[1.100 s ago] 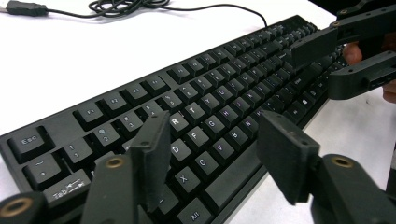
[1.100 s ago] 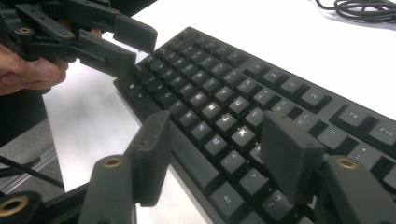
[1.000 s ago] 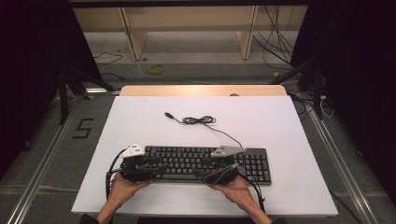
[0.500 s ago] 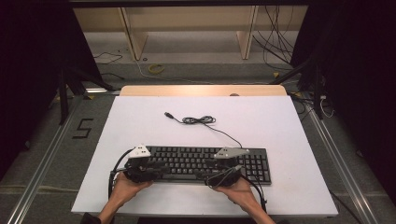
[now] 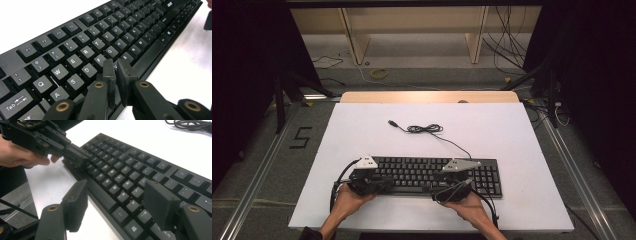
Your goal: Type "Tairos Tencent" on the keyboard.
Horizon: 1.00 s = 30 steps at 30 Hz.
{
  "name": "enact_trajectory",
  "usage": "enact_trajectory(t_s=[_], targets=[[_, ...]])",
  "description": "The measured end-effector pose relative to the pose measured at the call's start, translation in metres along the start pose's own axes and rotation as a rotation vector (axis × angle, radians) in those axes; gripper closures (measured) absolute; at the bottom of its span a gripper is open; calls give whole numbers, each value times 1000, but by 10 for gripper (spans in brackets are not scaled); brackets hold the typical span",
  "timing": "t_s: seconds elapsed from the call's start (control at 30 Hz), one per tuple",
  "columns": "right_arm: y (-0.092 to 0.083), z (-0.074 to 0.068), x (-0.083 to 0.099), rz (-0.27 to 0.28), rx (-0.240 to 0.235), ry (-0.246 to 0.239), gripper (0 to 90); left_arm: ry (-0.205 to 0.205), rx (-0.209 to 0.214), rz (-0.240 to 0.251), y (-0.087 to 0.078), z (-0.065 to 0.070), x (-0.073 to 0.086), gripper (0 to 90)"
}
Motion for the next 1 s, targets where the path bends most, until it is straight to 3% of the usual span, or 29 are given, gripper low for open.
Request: enact_trajectory(t_s=[1.0], targets=[[-3,-2,1,1,-1,0,354,-4,-38,-55,12,-4,2,896]])
Point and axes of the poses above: each handheld gripper's, and its own axes: y roughly forward along the jaws, x roughly out of its underside, z roughly to its right, the point moved 5 cm from there along y, roughly forward along the jaws, and after that the axes turned 7 degrees about z, right-handed, at the moved point
